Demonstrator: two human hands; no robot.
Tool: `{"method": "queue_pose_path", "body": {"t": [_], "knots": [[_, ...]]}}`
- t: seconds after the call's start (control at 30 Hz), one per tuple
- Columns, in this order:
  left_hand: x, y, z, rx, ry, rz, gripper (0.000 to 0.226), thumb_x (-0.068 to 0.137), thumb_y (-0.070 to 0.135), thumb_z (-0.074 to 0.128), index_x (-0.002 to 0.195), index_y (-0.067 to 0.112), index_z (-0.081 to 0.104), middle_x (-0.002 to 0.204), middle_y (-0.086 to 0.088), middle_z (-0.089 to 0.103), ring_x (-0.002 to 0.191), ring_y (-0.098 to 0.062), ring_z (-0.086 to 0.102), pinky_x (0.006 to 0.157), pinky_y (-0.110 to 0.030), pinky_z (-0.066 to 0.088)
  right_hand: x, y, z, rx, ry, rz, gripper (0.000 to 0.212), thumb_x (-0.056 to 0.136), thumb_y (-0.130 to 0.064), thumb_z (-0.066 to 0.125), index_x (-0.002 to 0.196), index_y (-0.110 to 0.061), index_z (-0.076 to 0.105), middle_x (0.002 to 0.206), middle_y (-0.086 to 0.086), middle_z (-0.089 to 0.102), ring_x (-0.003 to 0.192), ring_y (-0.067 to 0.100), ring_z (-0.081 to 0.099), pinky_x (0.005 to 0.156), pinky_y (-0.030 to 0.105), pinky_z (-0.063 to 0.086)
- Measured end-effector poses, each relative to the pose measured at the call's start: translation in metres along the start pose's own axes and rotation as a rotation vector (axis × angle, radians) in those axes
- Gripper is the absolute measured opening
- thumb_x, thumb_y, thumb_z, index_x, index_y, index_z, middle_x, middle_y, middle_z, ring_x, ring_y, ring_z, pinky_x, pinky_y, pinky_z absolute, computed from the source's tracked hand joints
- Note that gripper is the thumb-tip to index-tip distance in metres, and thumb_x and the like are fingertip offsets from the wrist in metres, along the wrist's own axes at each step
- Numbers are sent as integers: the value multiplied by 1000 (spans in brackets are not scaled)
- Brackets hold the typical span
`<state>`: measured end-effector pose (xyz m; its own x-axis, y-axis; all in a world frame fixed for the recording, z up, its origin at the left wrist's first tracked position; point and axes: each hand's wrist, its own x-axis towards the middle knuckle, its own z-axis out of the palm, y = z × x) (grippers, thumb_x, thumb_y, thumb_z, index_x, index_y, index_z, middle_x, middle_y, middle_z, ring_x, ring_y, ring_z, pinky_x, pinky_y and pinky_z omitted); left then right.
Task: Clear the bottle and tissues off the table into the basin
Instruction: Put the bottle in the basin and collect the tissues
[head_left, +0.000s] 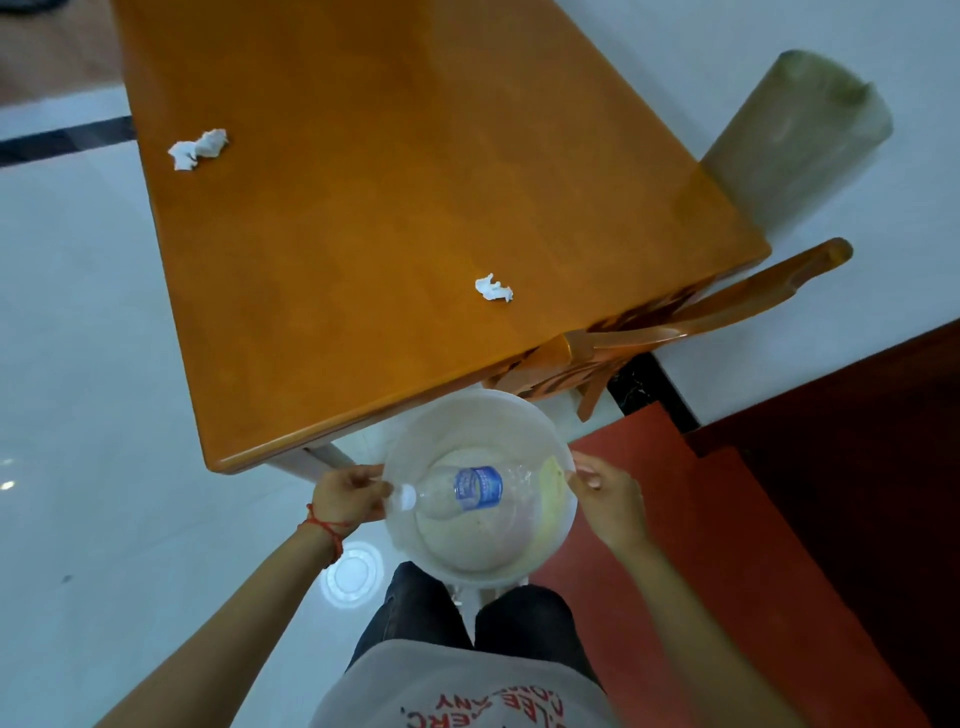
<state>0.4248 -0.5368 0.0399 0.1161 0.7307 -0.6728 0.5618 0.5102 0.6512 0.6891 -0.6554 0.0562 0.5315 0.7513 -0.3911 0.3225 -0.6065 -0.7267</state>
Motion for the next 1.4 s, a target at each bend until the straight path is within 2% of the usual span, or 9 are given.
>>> {"method": "queue_pose_path", "body": {"t": [0.1,0.33,0.5,0.67,0.83,0.97,1.1,1.27,1.4], "knots": [[0,2,0,-30,32,-39,32,80,1,61,111,-6,61,103,-19,65,81,-33,63,80,-38,54,10,-4,-1,18,-40,-26,27,84,0,58,109,-6,65,93,-1,65,80,17,60,54,-2,40],[-4,5,7,-40,102,-29,21,78,1,62,97,-2,69,89,-15,67,78,-32,64,80,-39,54,36,-5,-3,-15,-112,-55,29,84,-6,60,111,-11,64,102,9,70,86,19,63,60,4,45],[-5,6,12,-61,114,-58,27,79,1,62,105,-2,66,94,-13,66,85,-36,65,84,-40,53,38,-8,-9,-13,-101,-67,33,82,-13,65,114,-13,62,108,8,68,95,19,61,87,36,51],[-8,8,11,-60,128,-73,31,79,2,62,110,-3,63,93,-12,65,81,-35,63,88,-45,52,33,-24,-12,43,-112,-136,39,81,-13,67,119,-12,58,112,-8,59,104,8,54,90,22,41],[-10,6,10,-81,147,-89,32,79,1,62,111,-5,62,94,-13,64,80,-34,62,88,-46,51,34,-60,-6,155,-190,-245,41,80,-12,68,119,-17,58,112,-8,62,97,-6,57,84,4,43],[-13,3,8,-105,156,-98,32,80,0,61,111,-5,62,99,-20,66,79,-34,62,88,-48,51,43,-100,4,254,-227,-335,42,80,-10,68,120,-14,57,112,-4,62,102,3,59,87,6,45],[-16,-5,4,-137,165,-110,33,80,0,61,112,-6,61,102,-22,65,77,-34,61,87,-48,51,69,-134,21,277,-151,-396,43,81,-11,67,122,-9,55,118,3,62,105,12,59,89,15,48],[-17,-9,3,-155,169,-126,32,79,-1,61,111,-5,62,89,-13,66,61,-17,64,84,-45,53,116,-147,52,230,-43,-342,43,84,-11,63,125,-7,51,126,11,58,114,20,55,94,28,45],[-14,-10,0,-136,151,-126,31,79,0,62,109,-1,65,46,20,65,46,1,63,77,-35,54,144,-142,71,153,58,-322,41,85,-12,62,124,-7,51,128,13,56,122,23,49,106,37,39]]}}
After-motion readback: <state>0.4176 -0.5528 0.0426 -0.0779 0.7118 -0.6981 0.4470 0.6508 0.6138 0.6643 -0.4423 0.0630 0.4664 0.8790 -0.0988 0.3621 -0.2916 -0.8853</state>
